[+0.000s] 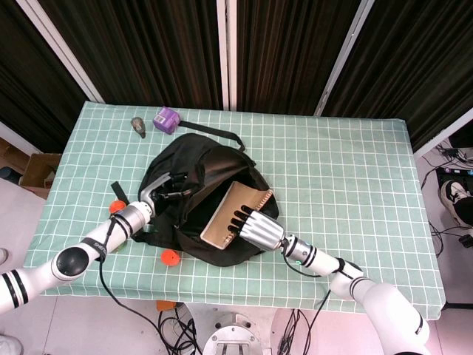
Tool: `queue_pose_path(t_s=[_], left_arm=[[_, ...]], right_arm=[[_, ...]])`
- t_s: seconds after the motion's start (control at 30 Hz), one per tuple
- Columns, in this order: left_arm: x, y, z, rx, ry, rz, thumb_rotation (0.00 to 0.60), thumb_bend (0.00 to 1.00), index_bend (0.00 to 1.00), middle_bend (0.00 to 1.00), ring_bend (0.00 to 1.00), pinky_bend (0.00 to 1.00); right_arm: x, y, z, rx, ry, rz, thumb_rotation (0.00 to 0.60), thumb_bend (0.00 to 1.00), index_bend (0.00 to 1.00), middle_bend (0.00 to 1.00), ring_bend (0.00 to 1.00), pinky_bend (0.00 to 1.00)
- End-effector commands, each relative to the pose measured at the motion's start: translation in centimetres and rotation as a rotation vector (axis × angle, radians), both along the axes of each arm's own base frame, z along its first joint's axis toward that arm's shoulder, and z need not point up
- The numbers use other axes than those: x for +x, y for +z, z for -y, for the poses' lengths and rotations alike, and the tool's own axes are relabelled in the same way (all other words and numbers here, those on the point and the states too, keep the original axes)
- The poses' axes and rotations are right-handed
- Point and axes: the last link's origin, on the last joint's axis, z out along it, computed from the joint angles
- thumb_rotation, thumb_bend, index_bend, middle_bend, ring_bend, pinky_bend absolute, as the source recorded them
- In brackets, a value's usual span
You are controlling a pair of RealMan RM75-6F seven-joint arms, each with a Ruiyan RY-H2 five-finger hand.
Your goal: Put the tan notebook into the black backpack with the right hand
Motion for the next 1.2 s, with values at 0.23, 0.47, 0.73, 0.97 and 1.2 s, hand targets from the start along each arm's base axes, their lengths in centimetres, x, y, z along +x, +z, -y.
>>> queue_pose_path(t_s=[0.23,0.47,0.73,0.97,1.2], left_arm=[[0.4,0.4,0.4,-0.012,-0.018,0.013,0.6,0.5,0.61,0.69,0.65,0.56],[0.5,0.5,0.5,-0.03,-0.017,0.023,0.6,0.5,0.6,0.69,0.65,0.57],[0.2,0.7,0.6,-0.032,-0.021,0.012,0.6,0.5,0.6,0.69,0.65,0.57],[0.8,0.6,0.8,-0.041,-0.038,0.017,0.6,0.5,0.6,0.69,0.65,0.57],[0.9,0.9,1.2,-0.047,-0.037,0.02,0.6,0.5,0.6,0.69,0.65,0.57]], right_arm=[[3.7,0.0,0.8,-0.09,-0.106,-0.022,0.6,0.36,0.69,0.53,0.29,0.38],[4.7,-0.2,0.7,-0.076,-0.197,-0.068,0.6,0.19,0.37,0.36,0.22,0.3],[1.7,1.7,1.2,-0.09,-0.298,-0.152,0.6,0.18,0.35,0.36,0.23,0.37],[3.5,1.0,2.2,-0.093,-0.317,-0.1,0.6,0.18,0.48,0.43,0.28,0.44],[6.6,-0.6,2.6,-0.087,-0.293,-0.048,0.6,0.18,0.62,0.62,0.48,0.69]])
